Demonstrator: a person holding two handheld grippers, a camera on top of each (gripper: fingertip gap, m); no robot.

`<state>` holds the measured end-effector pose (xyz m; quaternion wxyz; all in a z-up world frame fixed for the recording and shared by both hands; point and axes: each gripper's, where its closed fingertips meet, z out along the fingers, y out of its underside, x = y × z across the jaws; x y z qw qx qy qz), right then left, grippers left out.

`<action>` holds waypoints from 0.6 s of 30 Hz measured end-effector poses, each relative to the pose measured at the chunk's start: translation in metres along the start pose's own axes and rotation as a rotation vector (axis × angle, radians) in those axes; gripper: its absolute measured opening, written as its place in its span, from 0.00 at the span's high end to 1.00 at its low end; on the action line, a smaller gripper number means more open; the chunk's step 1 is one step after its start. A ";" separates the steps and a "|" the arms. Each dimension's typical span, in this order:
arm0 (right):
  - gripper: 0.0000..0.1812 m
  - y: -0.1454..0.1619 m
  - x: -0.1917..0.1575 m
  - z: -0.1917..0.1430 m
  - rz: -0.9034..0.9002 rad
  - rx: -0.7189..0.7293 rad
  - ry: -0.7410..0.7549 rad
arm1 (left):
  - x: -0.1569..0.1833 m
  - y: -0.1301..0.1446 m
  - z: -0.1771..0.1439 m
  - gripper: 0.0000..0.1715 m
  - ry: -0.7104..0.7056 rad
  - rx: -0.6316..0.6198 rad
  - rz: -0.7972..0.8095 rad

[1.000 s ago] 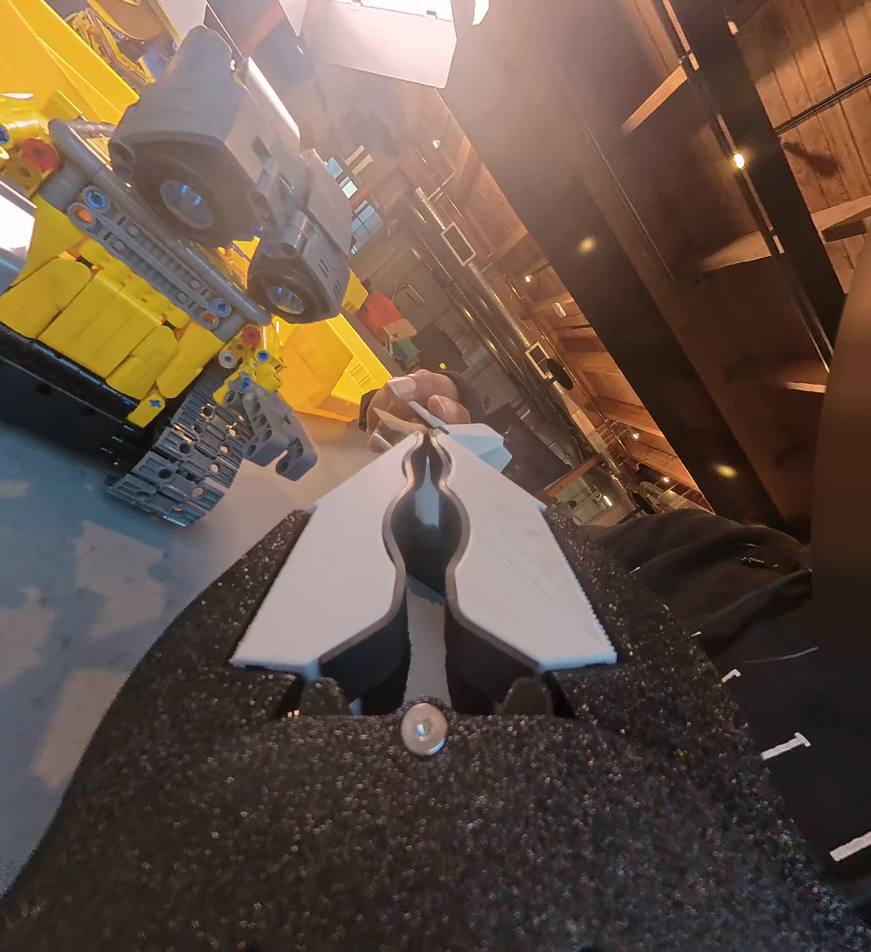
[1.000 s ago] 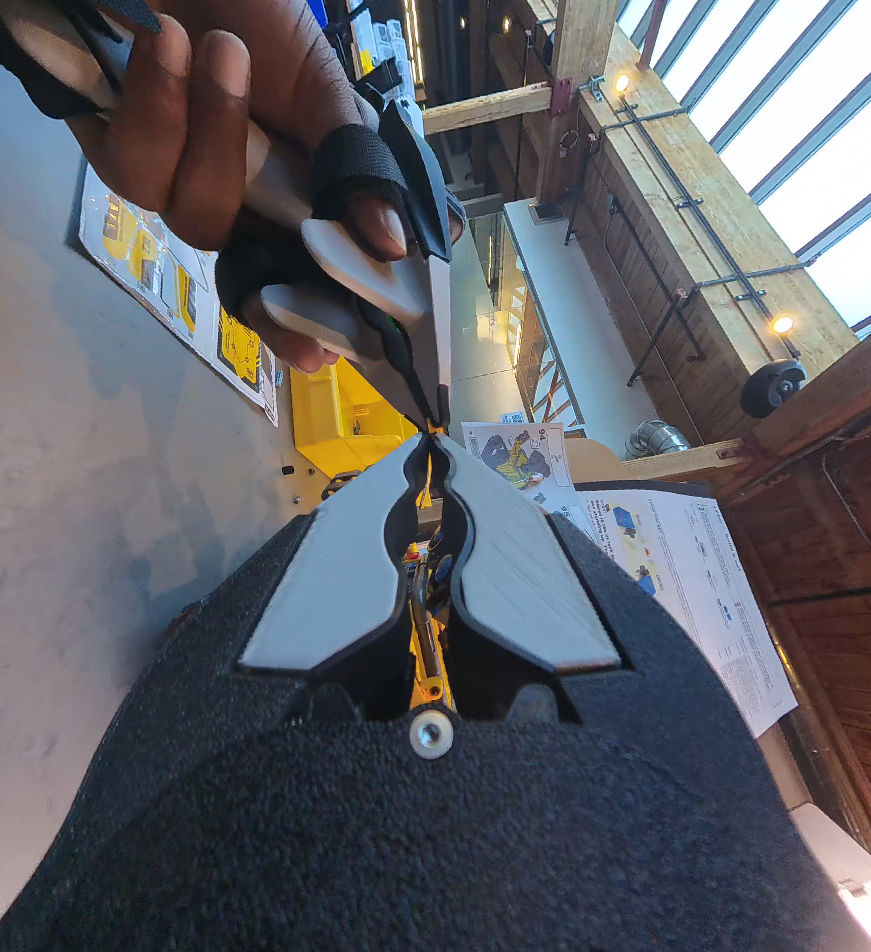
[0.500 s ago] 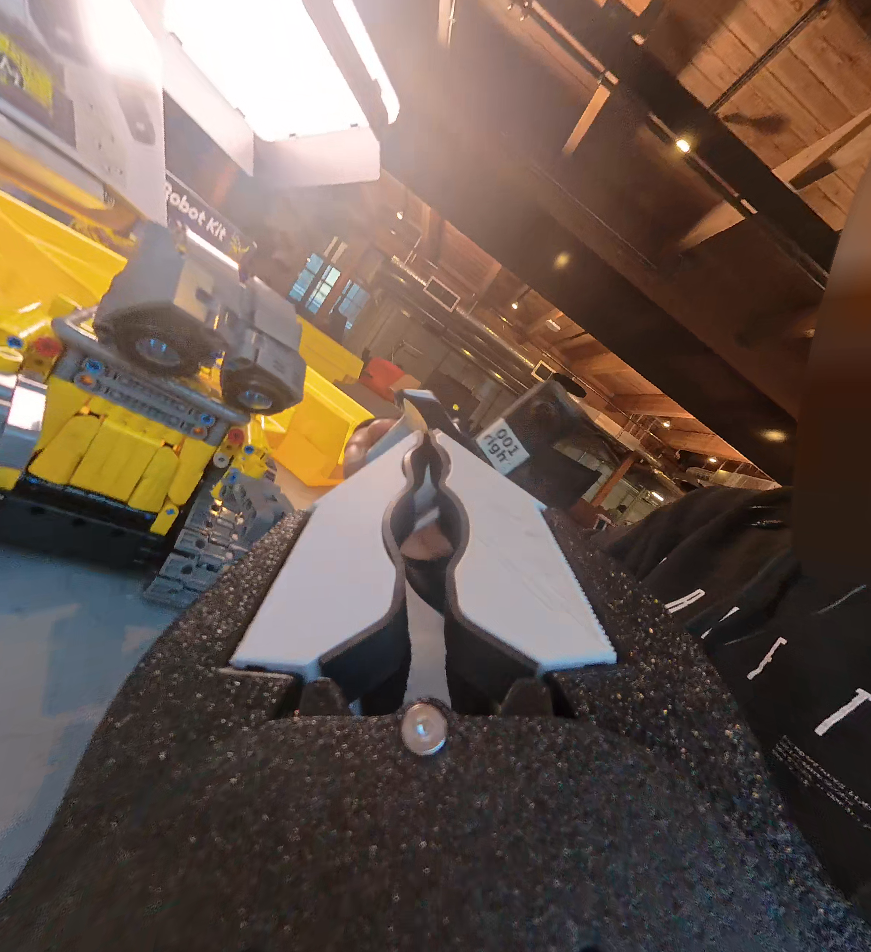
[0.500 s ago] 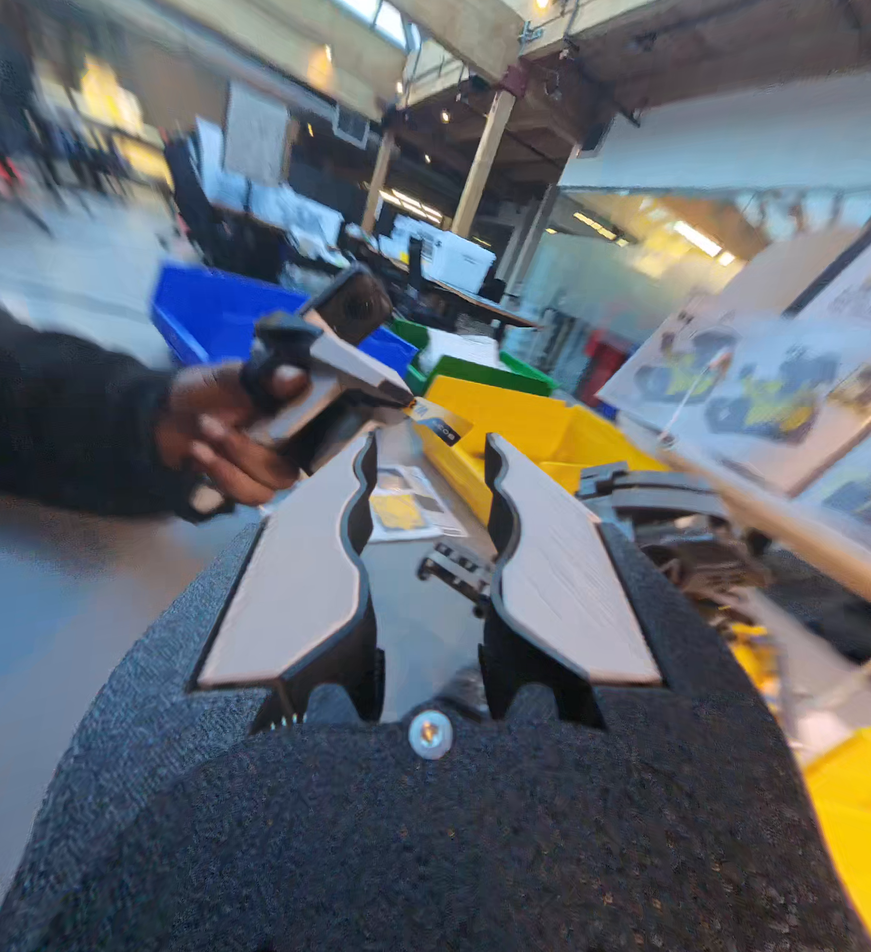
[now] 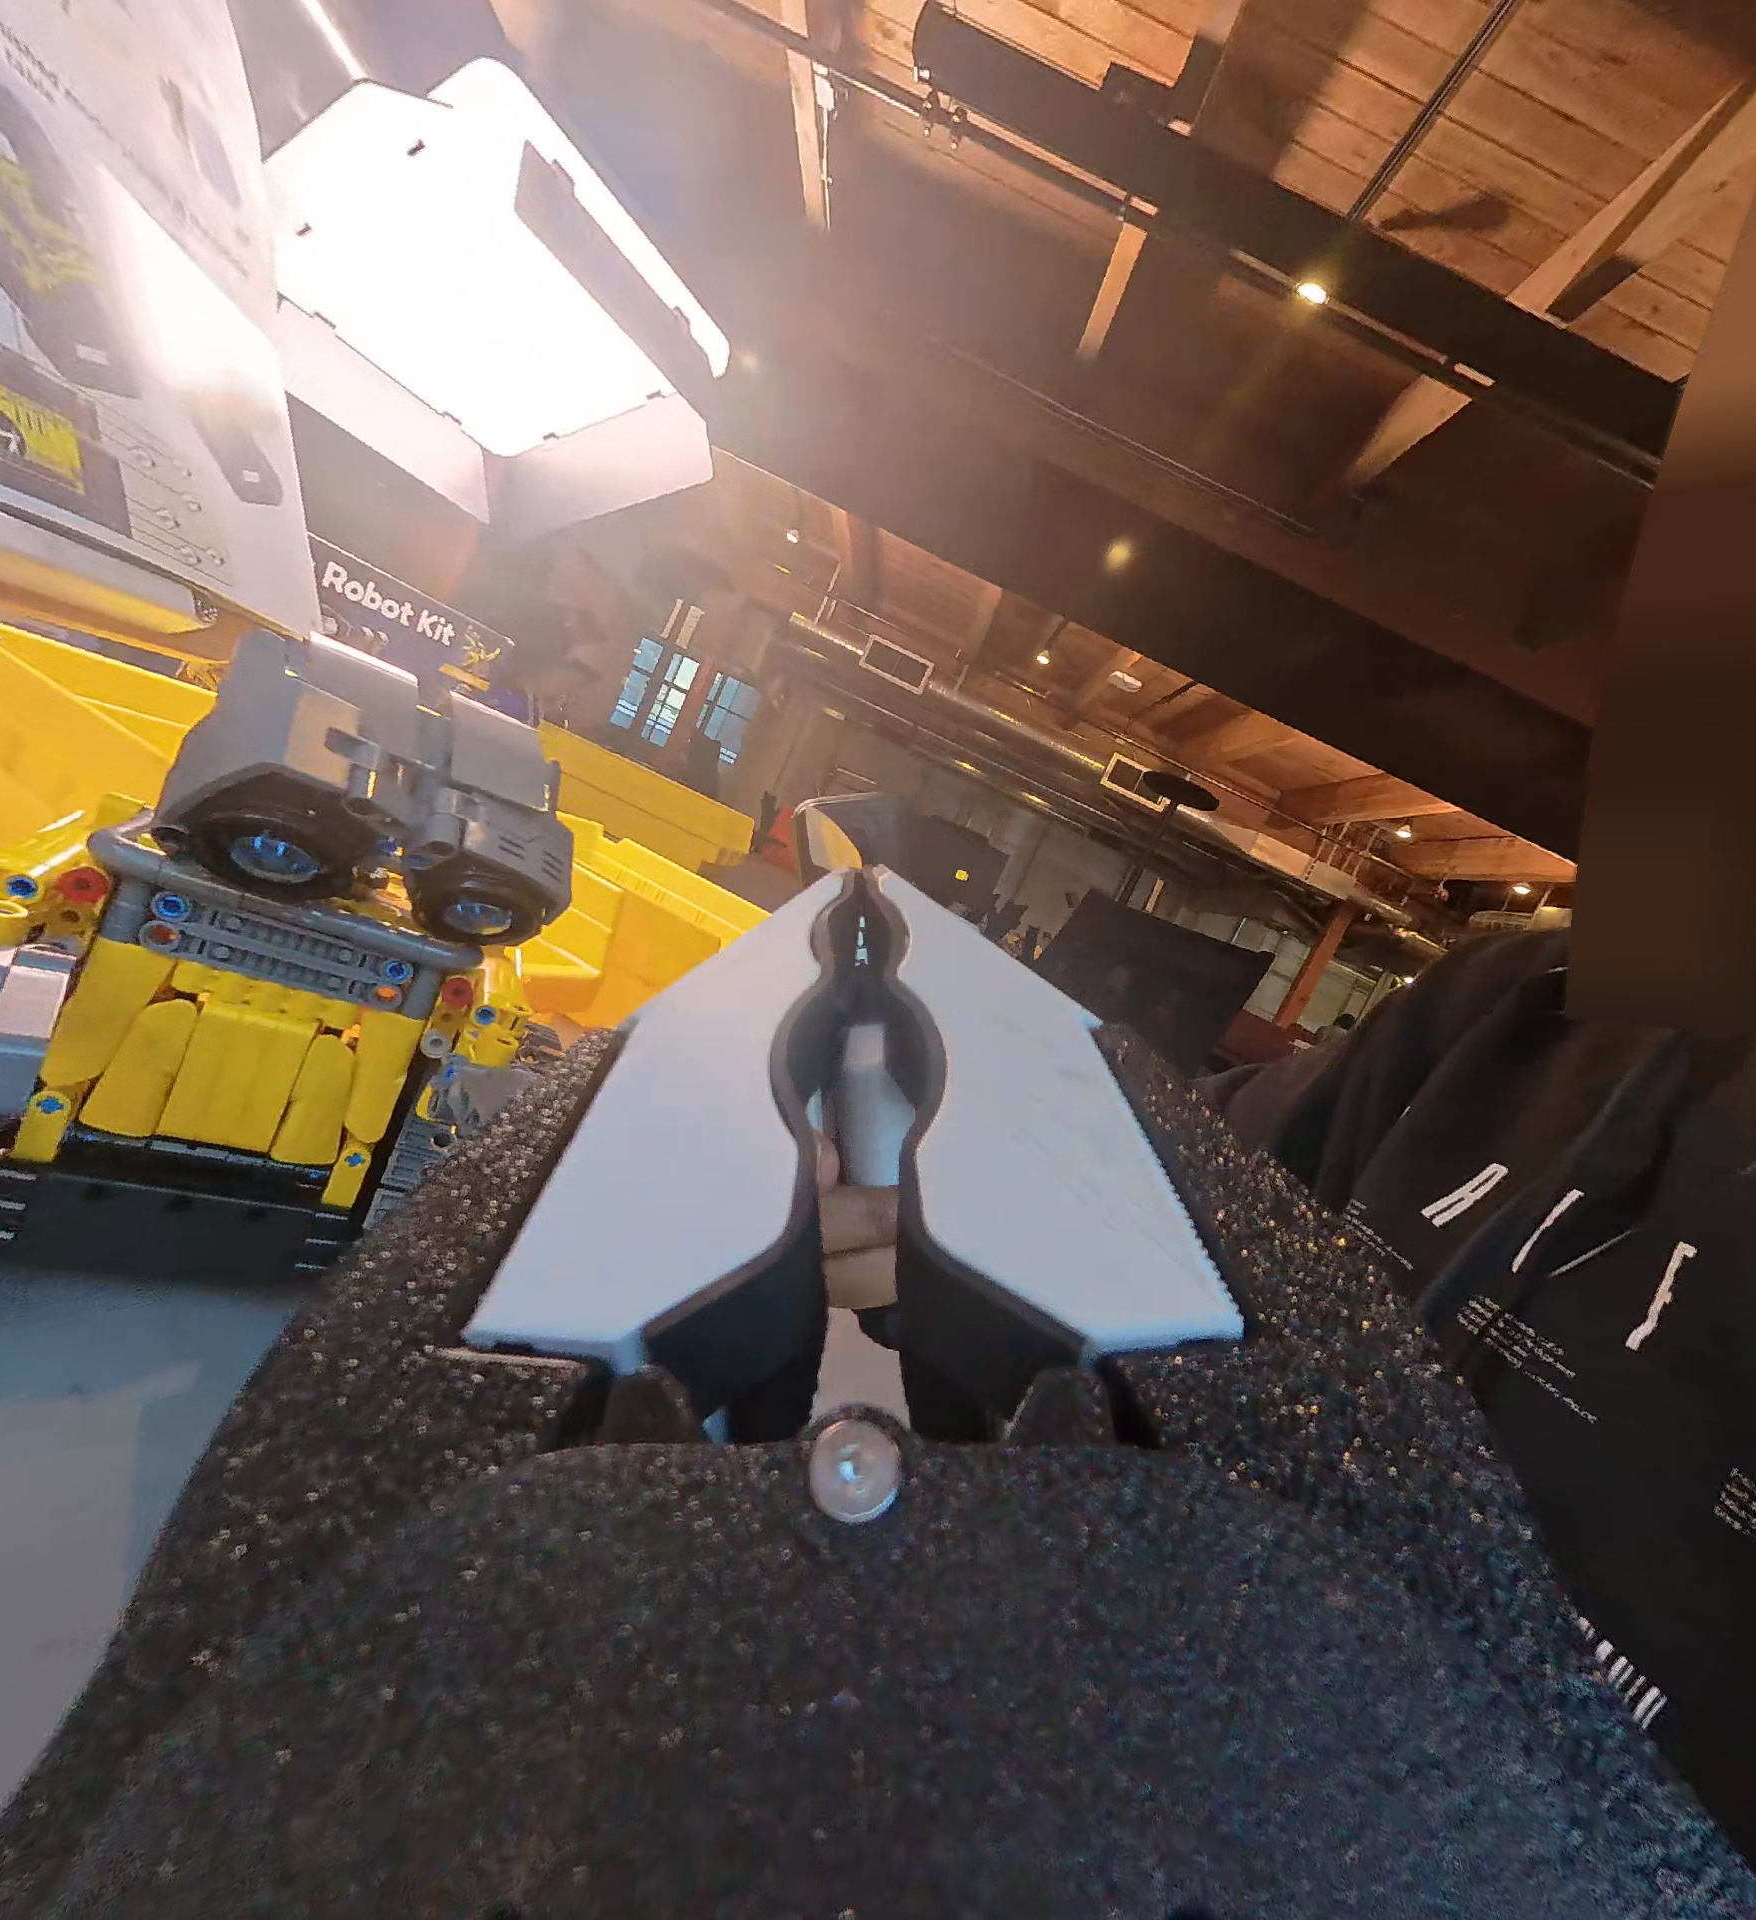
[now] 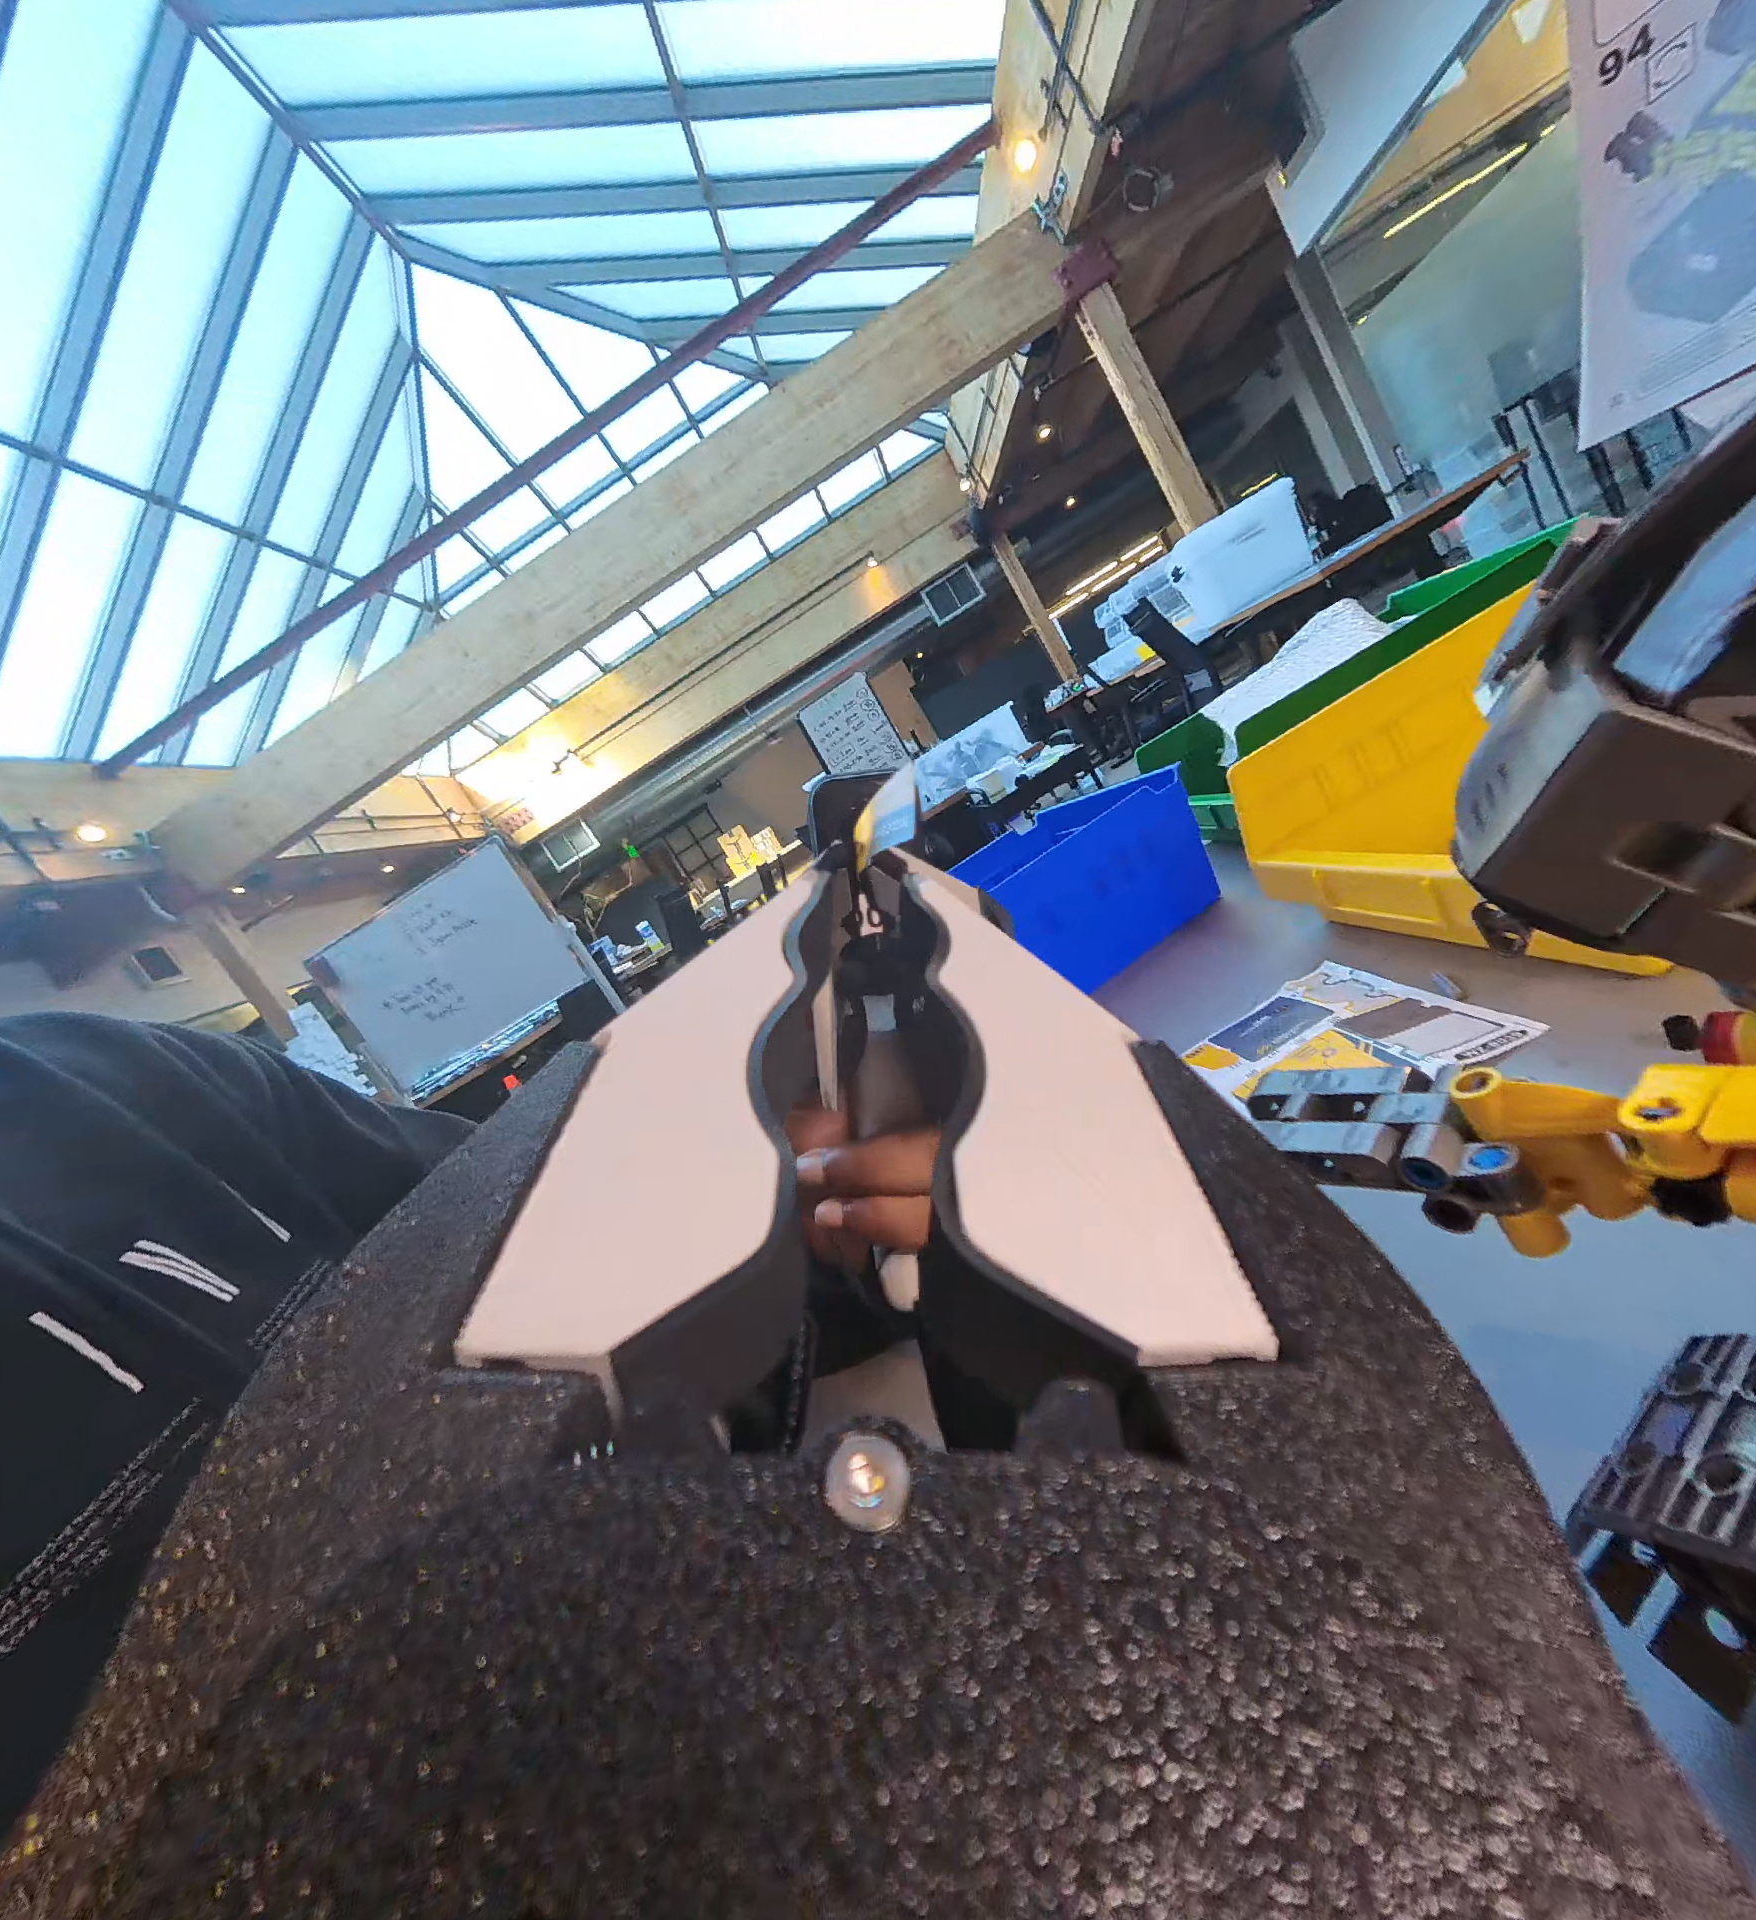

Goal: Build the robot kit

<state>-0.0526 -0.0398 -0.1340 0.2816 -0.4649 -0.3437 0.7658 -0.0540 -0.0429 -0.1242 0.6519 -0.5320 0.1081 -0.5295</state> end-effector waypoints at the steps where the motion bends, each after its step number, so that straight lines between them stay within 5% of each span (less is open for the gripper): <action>1: 0.94 0.001 0.001 0.000 0.007 -0.001 0.002 | 0.000 0.001 0.000 1.00 0.001 0.000 0.003; 14: 1.00 0.000 0.006 0.001 -0.009 -0.030 -0.005 | -0.011 0.010 0.001 1.00 -0.067 -0.068 0.008; 18: 1.00 -0.008 0.015 -0.006 -0.098 -0.138 0.029 | -0.017 0.006 -0.005 0.83 -0.081 -0.108 -0.015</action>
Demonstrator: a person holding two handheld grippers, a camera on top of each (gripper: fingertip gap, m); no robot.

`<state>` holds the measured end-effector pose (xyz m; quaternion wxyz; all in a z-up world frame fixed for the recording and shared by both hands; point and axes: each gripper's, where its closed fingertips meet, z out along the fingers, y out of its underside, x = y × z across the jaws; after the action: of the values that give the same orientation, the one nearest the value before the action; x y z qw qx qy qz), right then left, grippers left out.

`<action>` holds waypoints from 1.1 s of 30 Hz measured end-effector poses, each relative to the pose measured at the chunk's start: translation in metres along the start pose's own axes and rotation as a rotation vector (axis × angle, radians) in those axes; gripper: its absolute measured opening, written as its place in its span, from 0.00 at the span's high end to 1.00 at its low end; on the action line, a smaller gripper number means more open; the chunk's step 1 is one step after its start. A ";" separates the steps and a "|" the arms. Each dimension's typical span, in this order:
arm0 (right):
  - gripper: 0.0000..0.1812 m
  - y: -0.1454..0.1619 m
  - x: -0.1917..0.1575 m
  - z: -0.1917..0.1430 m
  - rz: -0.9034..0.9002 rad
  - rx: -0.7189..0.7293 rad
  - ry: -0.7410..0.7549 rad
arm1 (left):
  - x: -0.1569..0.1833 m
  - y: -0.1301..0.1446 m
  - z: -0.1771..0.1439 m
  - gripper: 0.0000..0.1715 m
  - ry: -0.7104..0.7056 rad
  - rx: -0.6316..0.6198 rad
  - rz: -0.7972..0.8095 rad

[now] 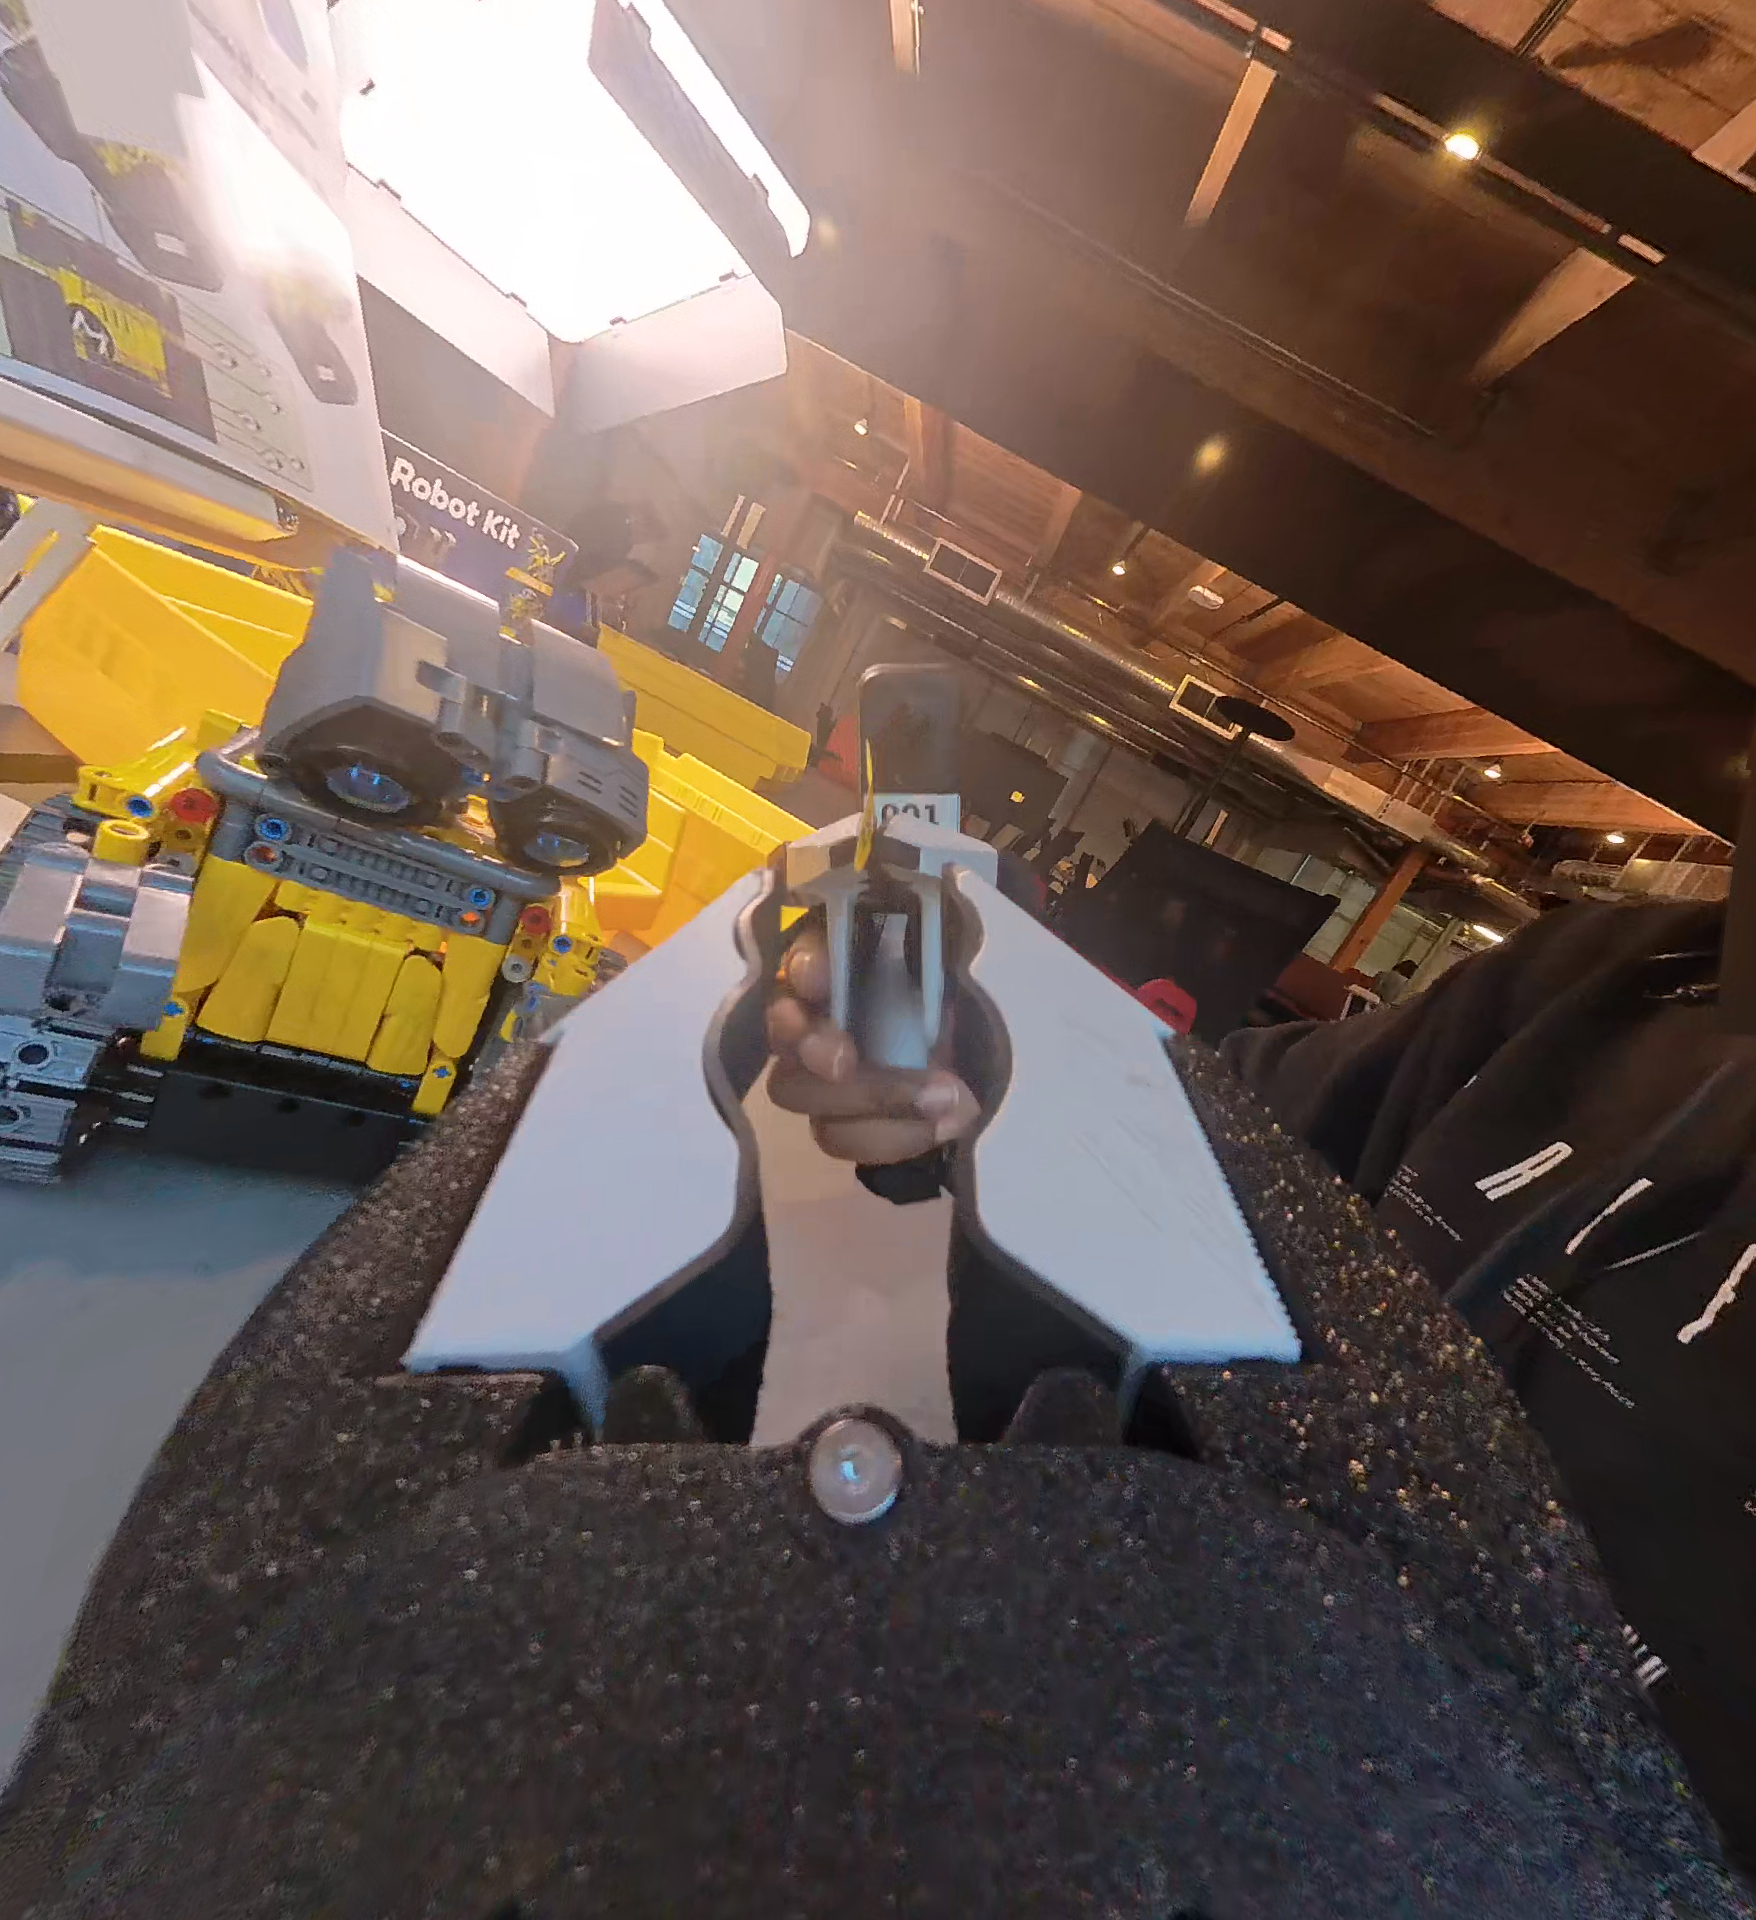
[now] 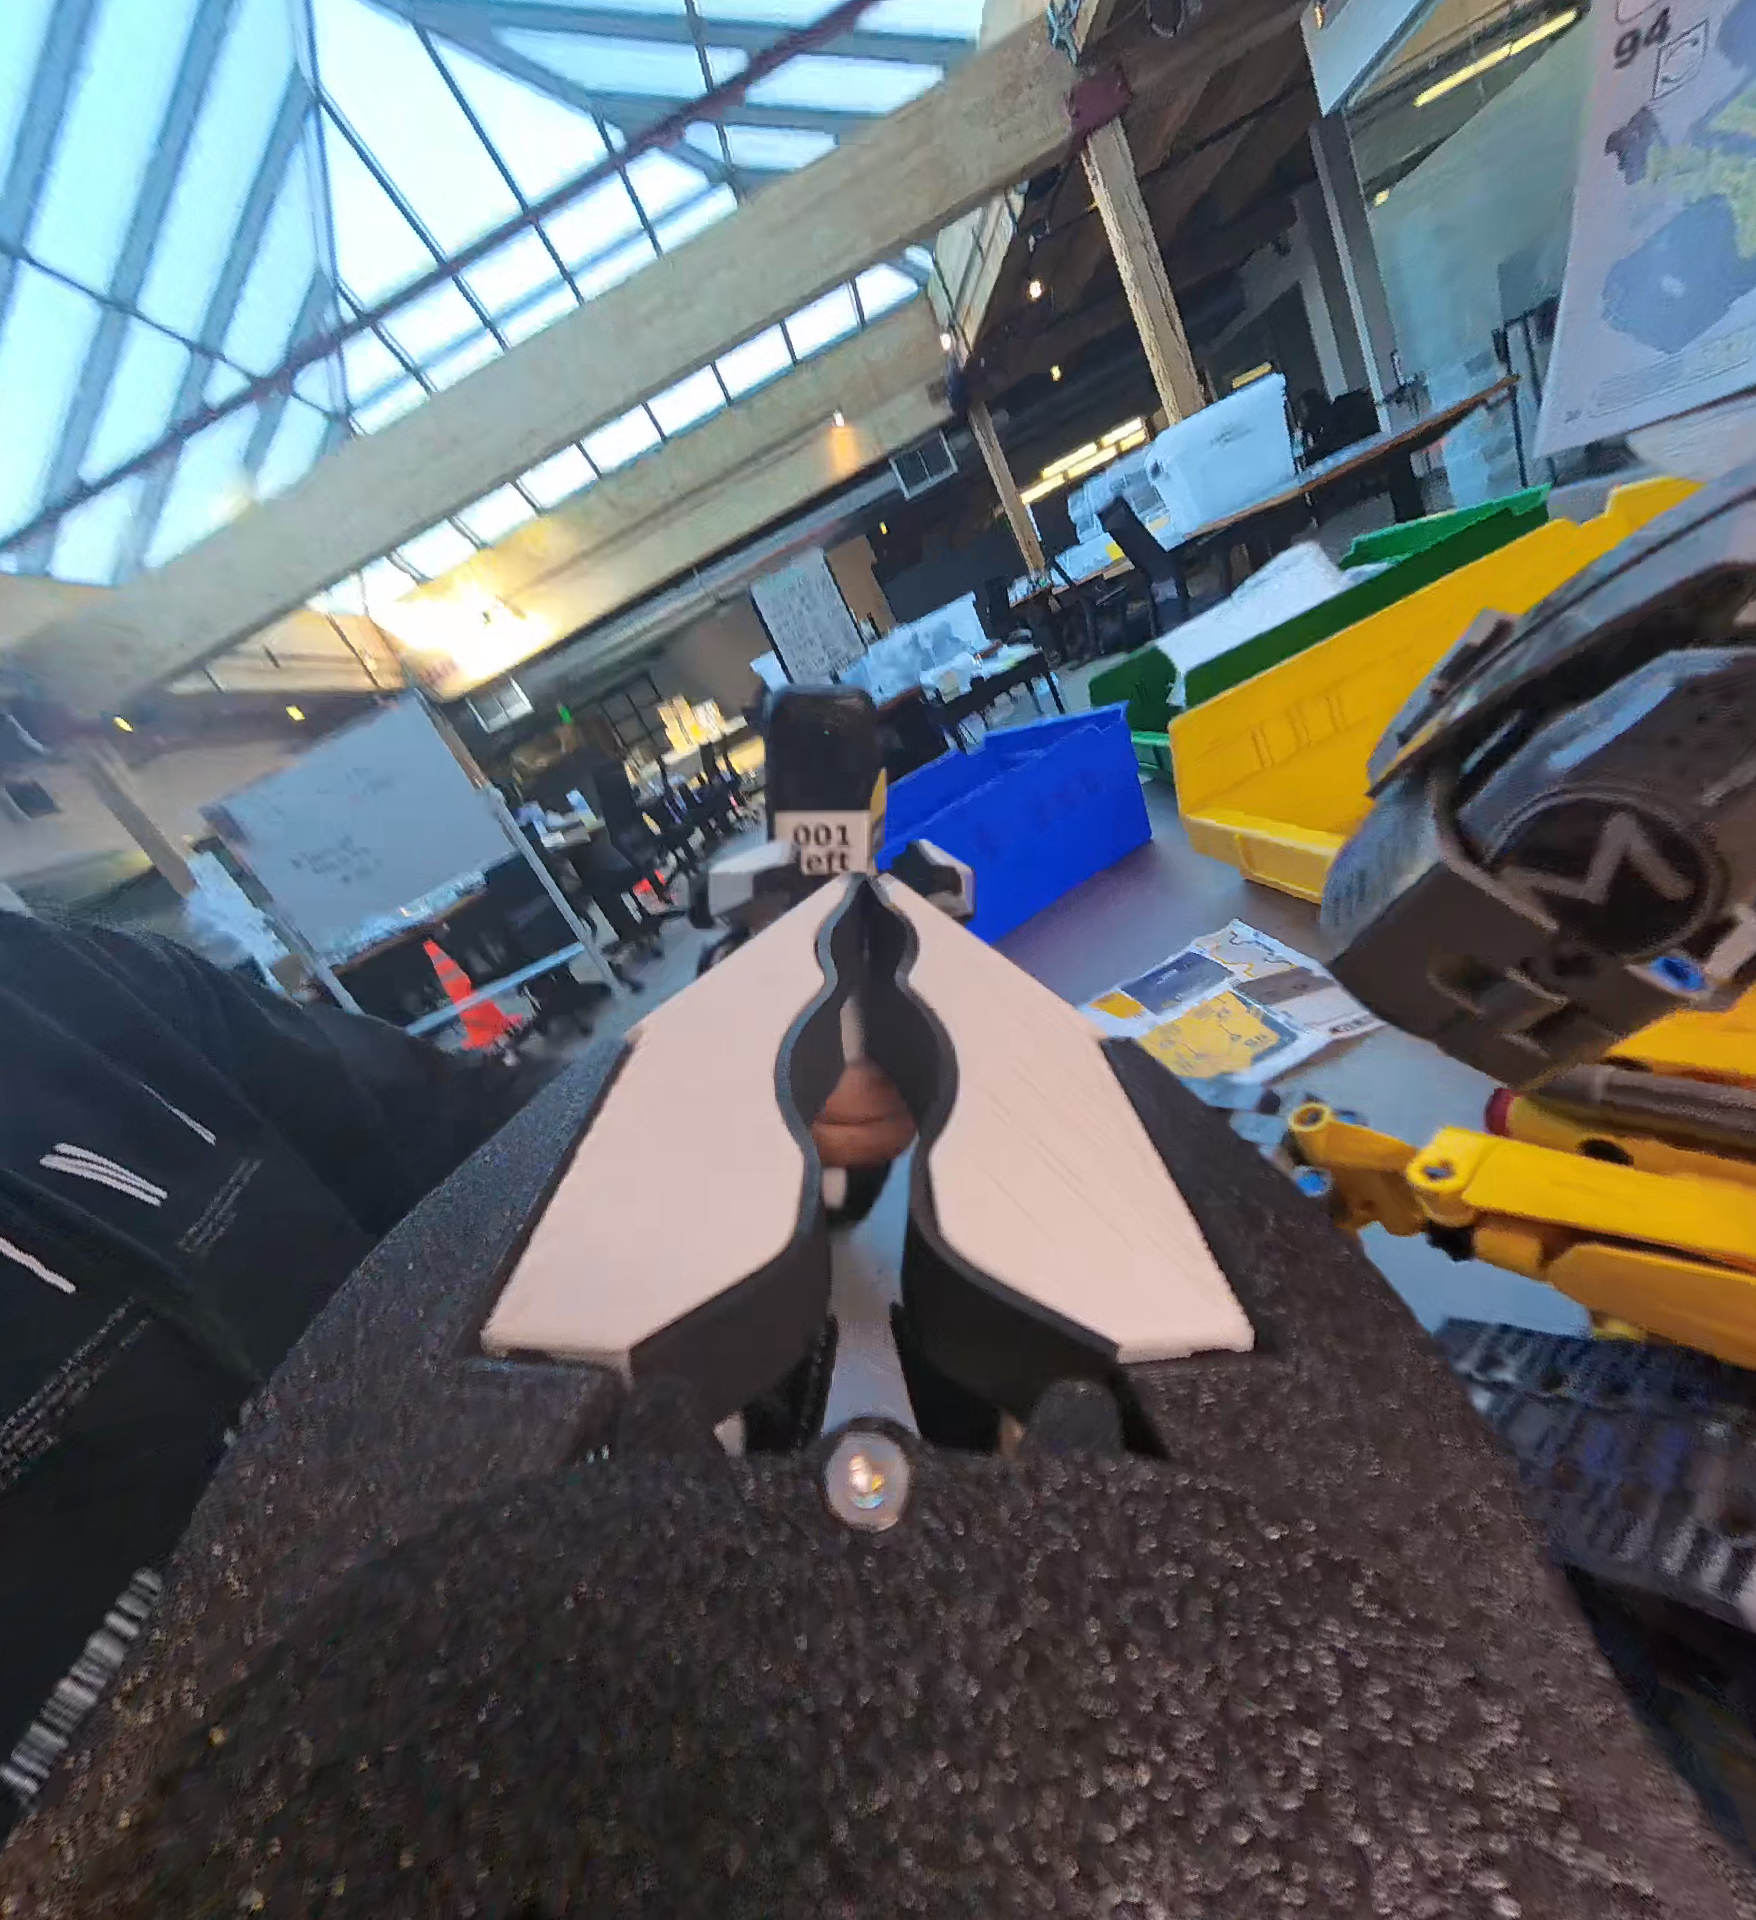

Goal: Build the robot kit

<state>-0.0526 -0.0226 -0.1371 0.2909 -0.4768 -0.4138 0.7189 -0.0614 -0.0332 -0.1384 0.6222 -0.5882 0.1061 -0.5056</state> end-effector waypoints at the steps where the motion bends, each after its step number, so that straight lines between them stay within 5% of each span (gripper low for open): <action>1: 1.00 0.004 0.005 -0.002 -0.041 -0.075 0.024 | -0.003 0.000 -0.002 0.81 -0.016 -0.019 0.005; 7: 1.00 0.062 0.021 -0.019 -0.267 -0.591 0.107 | -0.017 0.034 -0.002 0.83 -0.101 -0.314 0.143; 13: 1.00 0.083 0.021 -0.023 -0.307 -0.707 0.117 | -0.014 0.062 -0.001 0.90 -0.084 -0.463 0.198; 21: 1.00 0.090 0.018 -0.021 -0.321 -0.742 0.106 | -0.013 0.072 0.000 0.99 -0.077 -0.509 0.211; 25: 1.00 0.083 0.017 -0.019 -0.310 -0.694 0.099 | -0.010 0.063 0.001 1.00 -0.070 -0.443 0.172; 33: 0.92 0.041 0.004 -0.005 -0.267 -0.358 0.012 | -0.003 0.006 0.001 1.00 0.014 -0.028 -0.087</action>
<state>-0.0501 -0.0374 -0.1755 0.2968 -0.4661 -0.5924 0.5862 -0.0589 -0.0316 -0.1446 0.5904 -0.5974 0.0919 -0.5348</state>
